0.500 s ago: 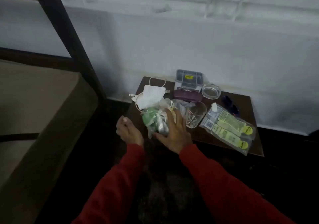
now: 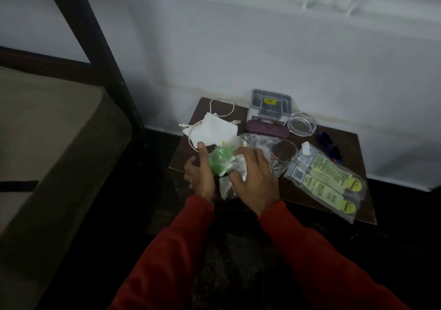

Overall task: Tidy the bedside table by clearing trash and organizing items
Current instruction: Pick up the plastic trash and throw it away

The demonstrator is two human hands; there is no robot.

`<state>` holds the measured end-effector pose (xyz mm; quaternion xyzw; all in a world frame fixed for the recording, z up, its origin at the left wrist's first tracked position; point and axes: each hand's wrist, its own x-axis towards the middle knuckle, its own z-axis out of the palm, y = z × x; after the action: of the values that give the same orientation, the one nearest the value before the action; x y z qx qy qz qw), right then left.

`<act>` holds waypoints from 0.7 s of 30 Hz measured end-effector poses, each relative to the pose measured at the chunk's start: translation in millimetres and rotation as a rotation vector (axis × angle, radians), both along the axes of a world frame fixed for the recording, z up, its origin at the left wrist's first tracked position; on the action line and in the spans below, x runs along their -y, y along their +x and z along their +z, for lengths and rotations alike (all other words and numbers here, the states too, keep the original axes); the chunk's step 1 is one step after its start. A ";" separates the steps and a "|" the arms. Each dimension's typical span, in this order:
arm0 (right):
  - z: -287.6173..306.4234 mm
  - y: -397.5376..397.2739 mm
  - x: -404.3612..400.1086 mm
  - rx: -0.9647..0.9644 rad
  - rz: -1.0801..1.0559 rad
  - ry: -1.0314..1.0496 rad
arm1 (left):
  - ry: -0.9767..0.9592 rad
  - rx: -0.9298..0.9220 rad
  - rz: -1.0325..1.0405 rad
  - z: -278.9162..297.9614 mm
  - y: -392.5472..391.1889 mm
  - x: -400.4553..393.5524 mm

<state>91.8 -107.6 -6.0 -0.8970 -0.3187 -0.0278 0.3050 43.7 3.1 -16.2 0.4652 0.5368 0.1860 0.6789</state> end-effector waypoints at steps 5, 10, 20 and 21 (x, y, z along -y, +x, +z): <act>25.3 -12.9 2.5 0.039 -0.060 0.100 | -0.301 0.389 -0.271 10.3 -7.0 7.9; 42.2 -18.7 4.3 0.038 0.087 0.297 | -0.678 0.754 -0.470 34.9 -17.0 -1.6; 31.9 -33.4 -15.1 0.126 0.242 0.358 | -0.493 0.949 -0.112 43.9 -31.2 -60.4; 15.9 -25.4 -13.3 0.070 0.147 0.391 | -0.464 0.950 -0.038 36.6 -30.9 -66.1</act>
<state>66.5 -94.3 9.9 -0.7936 -0.3824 -0.0978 0.4630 12.9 69.2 20.4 0.1768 0.1885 0.2401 0.9357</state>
